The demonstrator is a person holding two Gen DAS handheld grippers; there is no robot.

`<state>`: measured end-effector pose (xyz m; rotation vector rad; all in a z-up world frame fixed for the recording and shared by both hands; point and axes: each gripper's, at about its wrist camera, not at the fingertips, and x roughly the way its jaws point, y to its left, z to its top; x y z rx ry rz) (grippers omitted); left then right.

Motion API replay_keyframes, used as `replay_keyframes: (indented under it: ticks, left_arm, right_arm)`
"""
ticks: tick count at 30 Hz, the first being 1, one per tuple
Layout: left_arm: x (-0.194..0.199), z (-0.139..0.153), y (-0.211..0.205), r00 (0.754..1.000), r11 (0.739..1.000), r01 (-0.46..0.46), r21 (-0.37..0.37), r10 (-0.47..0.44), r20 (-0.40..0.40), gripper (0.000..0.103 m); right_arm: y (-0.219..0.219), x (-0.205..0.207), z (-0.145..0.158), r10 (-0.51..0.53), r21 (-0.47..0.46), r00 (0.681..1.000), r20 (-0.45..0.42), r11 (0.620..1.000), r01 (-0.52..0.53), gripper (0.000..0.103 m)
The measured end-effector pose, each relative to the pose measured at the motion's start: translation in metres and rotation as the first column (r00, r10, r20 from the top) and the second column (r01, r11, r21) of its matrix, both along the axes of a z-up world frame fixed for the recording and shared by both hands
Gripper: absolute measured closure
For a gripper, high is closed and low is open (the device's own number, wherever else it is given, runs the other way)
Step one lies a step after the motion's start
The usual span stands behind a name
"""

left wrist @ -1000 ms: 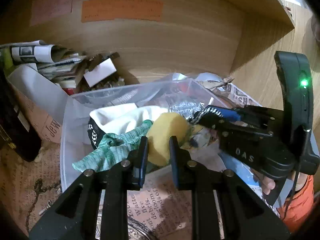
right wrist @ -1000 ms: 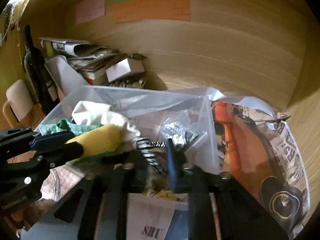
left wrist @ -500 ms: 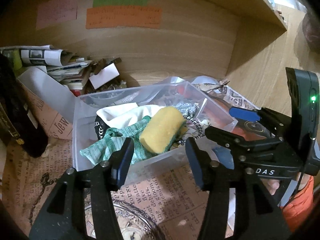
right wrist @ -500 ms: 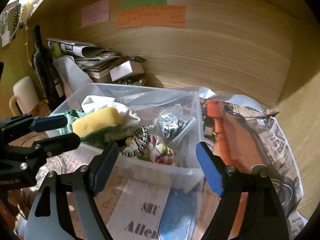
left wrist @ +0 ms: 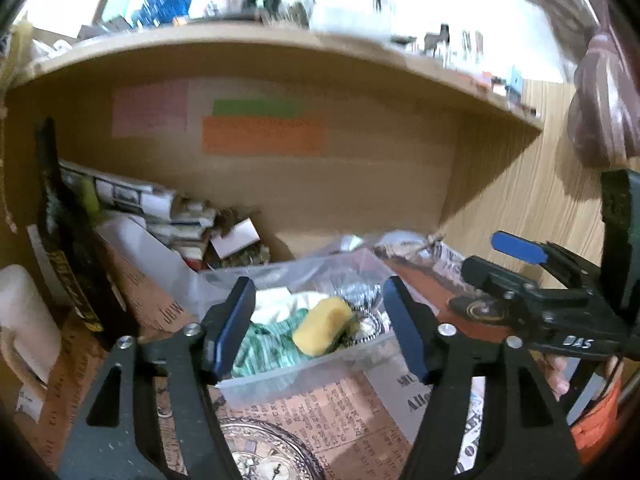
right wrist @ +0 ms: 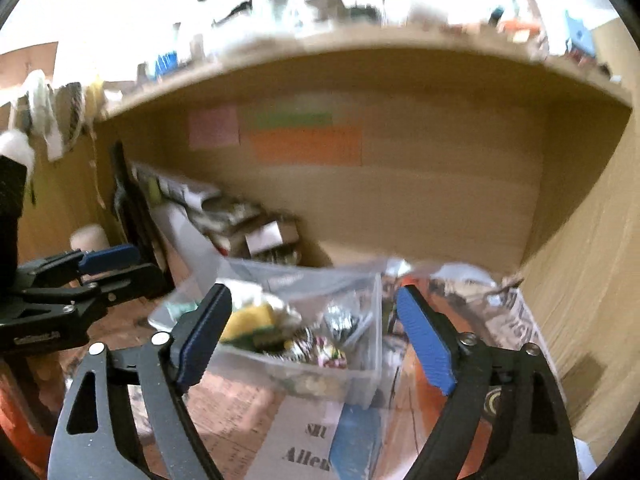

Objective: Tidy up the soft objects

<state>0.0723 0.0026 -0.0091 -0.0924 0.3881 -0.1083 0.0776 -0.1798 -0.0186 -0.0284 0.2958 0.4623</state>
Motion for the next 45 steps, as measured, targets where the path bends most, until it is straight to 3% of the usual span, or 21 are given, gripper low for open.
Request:
replay_keyframes:
  ticks: [3, 8, 13, 18, 45]
  left_arm:
    - [-0.012, 0.010, 0.002, 0.999, 0.999, -0.030, 0.012, 0.030, 0.043, 0.030]
    - [-0.029, 0.020, 0.003, 0.994, 0.999, -0.053, 0.012, 0.051, 0.095, 0.023]
    - [-0.044, 0.025, -0.002, 0.984, 0.994, -0.095, 0.049, 0.086, 0.153, 0.009]
    - [-0.054, 0.028, -0.006, 0.980, 0.994, -0.098, 0.054, 0.088, 0.176, 0.003]
    - [-0.062, 0.026, -0.006, 0.980, 0.994, -0.098, 0.044, 0.089, 0.176, 0.000]
  right_arm:
    - [0.000, -0.011, 0.007, 0.006, 0.018, 0.999, 0.034, 1.000, -0.006, 0.018]
    - [-0.002, -0.029, 0.012, 0.008, 0.039, 0.996, 0.093, 0.999, -0.012, 0.000]
    - [-0.002, -0.038, 0.016, 0.015, 0.058, 0.994, 0.108, 0.998, -0.021, 0.000]
    - [-0.005, -0.043, 0.016, 0.002, 0.075, 0.994, 0.108, 0.997, -0.011, 0.000]
    - [-0.004, -0.054, 0.014, 0.007, 0.085, 0.993, 0.117, 0.996, -0.017, 0.000]
